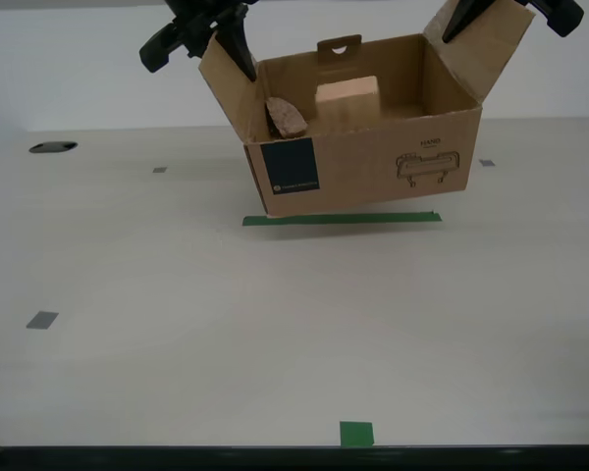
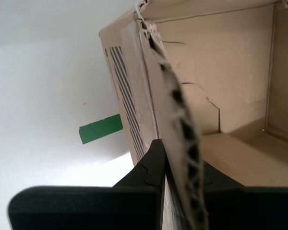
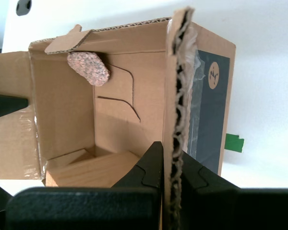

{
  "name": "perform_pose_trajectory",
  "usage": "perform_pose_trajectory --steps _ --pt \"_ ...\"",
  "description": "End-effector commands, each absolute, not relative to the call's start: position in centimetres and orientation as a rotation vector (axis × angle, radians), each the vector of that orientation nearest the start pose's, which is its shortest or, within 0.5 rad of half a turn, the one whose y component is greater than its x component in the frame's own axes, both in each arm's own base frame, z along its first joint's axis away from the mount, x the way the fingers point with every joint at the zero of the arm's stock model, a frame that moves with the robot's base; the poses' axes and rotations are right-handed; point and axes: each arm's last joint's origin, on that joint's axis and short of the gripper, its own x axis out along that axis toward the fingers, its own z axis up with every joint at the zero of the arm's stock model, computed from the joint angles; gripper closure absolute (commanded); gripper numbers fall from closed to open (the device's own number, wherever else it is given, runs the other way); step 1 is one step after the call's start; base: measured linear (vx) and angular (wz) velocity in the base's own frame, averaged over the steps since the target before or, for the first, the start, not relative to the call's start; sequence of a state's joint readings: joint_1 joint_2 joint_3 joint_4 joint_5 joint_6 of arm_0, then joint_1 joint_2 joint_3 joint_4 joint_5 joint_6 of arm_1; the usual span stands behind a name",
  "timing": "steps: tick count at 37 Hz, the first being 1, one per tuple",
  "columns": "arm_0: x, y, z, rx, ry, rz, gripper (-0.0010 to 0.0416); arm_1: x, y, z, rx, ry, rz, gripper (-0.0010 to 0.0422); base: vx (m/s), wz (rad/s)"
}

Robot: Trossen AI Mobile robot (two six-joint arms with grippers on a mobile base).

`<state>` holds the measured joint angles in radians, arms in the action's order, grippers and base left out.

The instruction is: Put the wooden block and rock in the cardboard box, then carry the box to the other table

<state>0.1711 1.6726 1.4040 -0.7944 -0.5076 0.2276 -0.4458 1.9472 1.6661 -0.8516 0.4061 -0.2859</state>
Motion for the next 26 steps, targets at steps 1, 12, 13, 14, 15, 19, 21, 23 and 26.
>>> perform_pose_trajectory --steps 1,12,13,14,15,19,21,23,26 --pt "33.57 7.31 28.02 0.386 1.129 0.507 0.0407 36.10 -18.96 25.62 -0.219 1.267 -0.614 0.0413 -0.063 -0.005" --pt "33.63 7.31 28.06 0.383 1.121 0.510 0.0407 36.09 -19.23 25.70 -0.265 1.273 -0.586 0.0413 -0.095 -0.001" --pt "33.62 7.32 28.05 0.384 1.122 0.510 0.0407 36.08 -19.23 25.70 -0.266 1.274 -0.584 0.0413 -0.116 -0.007" --pt "33.61 7.30 28.05 0.384 1.124 0.509 0.0407 36.06 -19.22 25.68 -0.269 1.278 -0.582 0.0413 -0.121 -0.007" --pt "33.58 7.31 28.03 0.385 1.127 0.508 0.0407 36.03 -19.20 25.67 -0.271 1.283 -0.578 0.0413 -0.122 -0.005" --pt "33.56 7.33 28.02 0.387 1.130 0.507 0.0407 35.92 -19.16 25.61 -0.269 1.296 -0.574 0.0413 -0.124 -0.005" --pt "33.56 7.33 28.02 0.387 1.130 0.507 0.0407 35.91 -19.16 25.60 -0.269 1.297 -0.574 0.0413 -0.120 -0.007" --pt "33.56 7.33 28.02 0.386 1.130 0.507 0.0407 35.91 -19.16 25.60 -0.268 1.297 -0.574 0.0413 -0.120 -0.008" --pt "33.55 7.33 28.02 0.386 1.130 0.507 0.0407 35.90 -19.17 25.60 -0.268 1.297 -0.575 0.0413 -0.118 -0.006"
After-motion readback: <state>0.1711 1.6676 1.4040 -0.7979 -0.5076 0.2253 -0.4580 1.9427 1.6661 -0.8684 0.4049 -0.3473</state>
